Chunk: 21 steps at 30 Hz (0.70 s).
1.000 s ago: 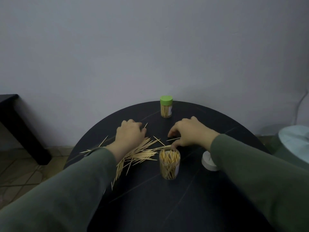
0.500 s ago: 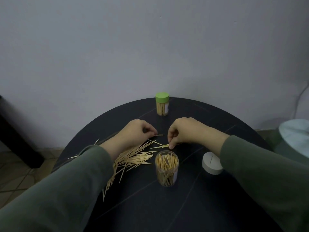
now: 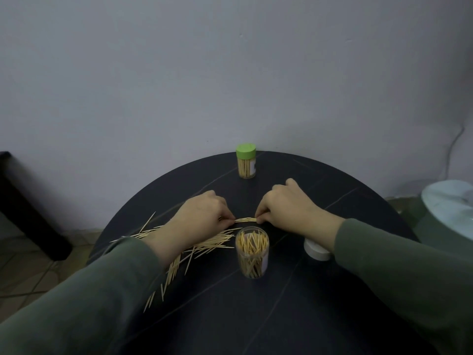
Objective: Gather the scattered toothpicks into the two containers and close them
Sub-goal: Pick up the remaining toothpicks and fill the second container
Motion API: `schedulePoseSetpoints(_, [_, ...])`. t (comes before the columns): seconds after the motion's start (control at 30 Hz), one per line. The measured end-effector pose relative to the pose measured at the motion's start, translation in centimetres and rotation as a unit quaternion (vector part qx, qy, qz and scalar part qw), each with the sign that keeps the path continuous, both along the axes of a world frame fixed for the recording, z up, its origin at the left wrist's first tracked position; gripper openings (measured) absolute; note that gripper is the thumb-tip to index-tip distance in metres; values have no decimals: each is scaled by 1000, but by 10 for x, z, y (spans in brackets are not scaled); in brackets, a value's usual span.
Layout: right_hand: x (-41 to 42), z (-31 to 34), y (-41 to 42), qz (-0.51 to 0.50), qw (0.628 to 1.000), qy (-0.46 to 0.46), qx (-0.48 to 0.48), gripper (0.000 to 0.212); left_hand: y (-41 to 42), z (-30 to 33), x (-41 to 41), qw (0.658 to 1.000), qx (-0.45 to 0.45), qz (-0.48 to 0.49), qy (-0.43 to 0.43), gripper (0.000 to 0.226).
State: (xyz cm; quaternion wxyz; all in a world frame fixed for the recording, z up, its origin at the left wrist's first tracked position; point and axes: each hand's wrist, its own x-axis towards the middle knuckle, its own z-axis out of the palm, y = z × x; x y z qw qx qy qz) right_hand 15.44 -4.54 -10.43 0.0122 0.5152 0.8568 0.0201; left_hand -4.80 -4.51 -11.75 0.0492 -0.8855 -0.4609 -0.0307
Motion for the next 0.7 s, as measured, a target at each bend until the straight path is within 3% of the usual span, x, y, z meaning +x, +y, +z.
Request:
schedulePoseSetpoints(0.4, [-14, -10, -10, 27, 962, -263, 61, 37, -6, 1, 27, 995, -10, 64, 80, 24])
schedulePoseSetpoints(0.53, [-12, -9, -9, 45, 958, -274, 70, 37, -8, 1, 24, 993, -14, 71, 90, 28])
schedulePoseSetpoints(0.7, [-10, -7, -8, 40, 965, -253, 56, 38, -11, 5, 20, 995, -3, 103, 13, 22])
